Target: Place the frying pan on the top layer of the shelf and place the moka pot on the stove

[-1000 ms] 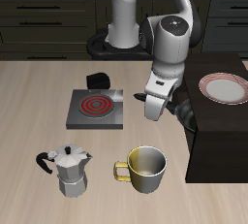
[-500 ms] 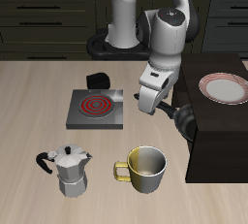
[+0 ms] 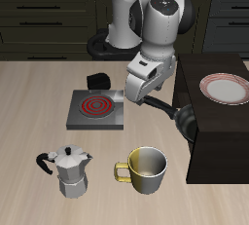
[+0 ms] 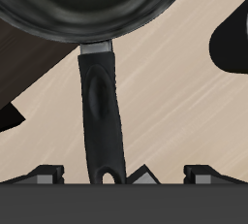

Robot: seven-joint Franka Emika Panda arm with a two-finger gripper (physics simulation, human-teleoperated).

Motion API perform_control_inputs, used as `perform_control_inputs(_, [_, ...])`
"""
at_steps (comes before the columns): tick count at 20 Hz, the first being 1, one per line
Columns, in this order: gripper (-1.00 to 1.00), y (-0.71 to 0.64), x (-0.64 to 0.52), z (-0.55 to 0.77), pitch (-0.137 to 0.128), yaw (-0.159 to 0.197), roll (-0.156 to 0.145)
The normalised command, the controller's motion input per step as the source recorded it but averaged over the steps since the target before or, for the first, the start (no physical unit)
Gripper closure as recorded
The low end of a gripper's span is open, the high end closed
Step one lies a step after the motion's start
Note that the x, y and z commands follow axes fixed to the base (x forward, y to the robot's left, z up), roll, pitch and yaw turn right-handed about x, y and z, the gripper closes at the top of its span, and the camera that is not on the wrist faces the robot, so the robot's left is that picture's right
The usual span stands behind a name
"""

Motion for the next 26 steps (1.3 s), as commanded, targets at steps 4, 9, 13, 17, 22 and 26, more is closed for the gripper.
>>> perform_control_inputs(4, [-1.00, -0.33, -0.10, 0.10, 0.125, -0.283, -0.043])
perform_control_inputs(9, [-1.00, -0.31, -0.28, 0.05, 0.051, -0.194, -0.012])
perform_control_inputs(13, [-1.00, -0.28, -0.55, 0.24, 0.046, -0.294, 0.028])
perform_control_inputs(17, [-1.00, -0.24, -0.33, 0.18, 0.046, -0.188, -0.044])
perform_control_inputs(22, [-1.00, -0.36, -0.36, 0.25, 0.015, -0.131, -0.034])
perform_control_inputs(26, [-1.00, -0.30, -0.23, 0.27, -0.186, 0.014, -0.066])
